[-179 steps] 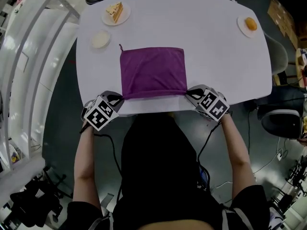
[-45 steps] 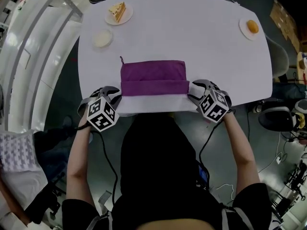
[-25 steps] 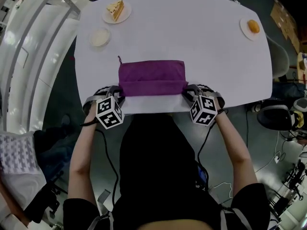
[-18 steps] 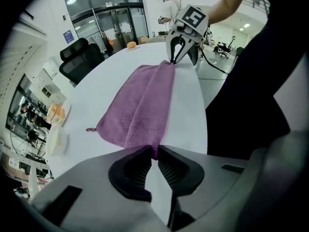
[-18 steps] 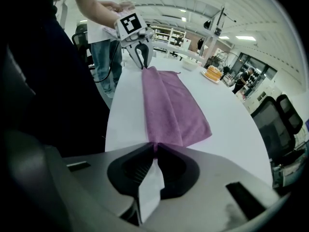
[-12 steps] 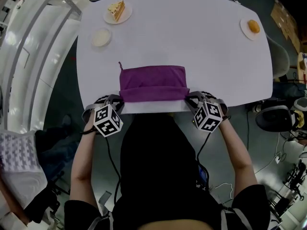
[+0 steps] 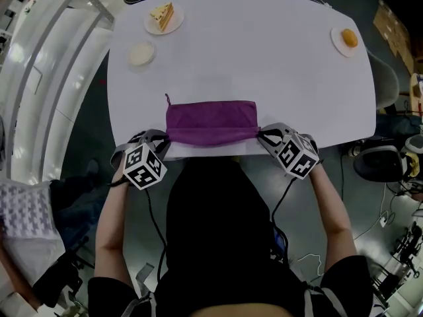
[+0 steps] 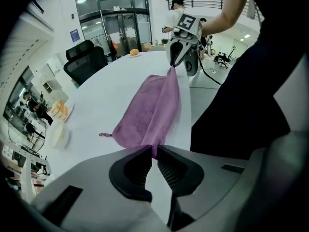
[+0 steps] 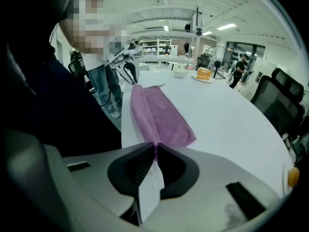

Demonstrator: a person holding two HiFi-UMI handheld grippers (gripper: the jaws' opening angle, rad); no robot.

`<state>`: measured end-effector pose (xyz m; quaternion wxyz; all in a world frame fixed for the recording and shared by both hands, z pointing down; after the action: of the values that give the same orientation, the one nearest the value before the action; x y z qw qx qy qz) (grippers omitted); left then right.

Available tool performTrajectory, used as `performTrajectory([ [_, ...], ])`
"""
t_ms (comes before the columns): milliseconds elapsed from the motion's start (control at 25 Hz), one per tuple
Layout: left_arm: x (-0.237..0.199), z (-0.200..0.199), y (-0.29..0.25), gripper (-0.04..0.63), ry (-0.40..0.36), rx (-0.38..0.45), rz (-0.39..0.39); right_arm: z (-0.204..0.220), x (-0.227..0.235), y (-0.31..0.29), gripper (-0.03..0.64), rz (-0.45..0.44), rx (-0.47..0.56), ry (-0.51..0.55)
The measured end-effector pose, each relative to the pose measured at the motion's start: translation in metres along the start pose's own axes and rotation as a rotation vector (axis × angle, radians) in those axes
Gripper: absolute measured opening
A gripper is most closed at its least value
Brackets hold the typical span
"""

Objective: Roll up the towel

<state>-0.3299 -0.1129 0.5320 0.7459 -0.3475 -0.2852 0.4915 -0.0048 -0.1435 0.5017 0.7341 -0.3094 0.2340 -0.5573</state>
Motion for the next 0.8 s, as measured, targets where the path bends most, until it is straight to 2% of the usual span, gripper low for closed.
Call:
performTrajectory([
  [360, -0.039, -0.008, -0.004, 0.040, -0.002, 0.004, -0.071, -0.002, 0.040, -0.009, 0.029, 0.089, -0.011, -0.002],
  [800, -0.060, -0.001, -0.029, 0.040, 0.024, -0.051, -0.085, 0.005, 0.067, -0.035, 0.031, 0.117, -0.050, -0.013],
])
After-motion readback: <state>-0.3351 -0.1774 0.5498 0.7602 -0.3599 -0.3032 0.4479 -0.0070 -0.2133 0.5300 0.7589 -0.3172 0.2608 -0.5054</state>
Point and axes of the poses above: the fingertips, and each gripper's own axes: y backward along the fingers, x to its right, z out of its underside, the point moved 8 cm from there along y, backward along the fingers, and after that the axes turned 13 degrees about x, right-handed, at the moved point
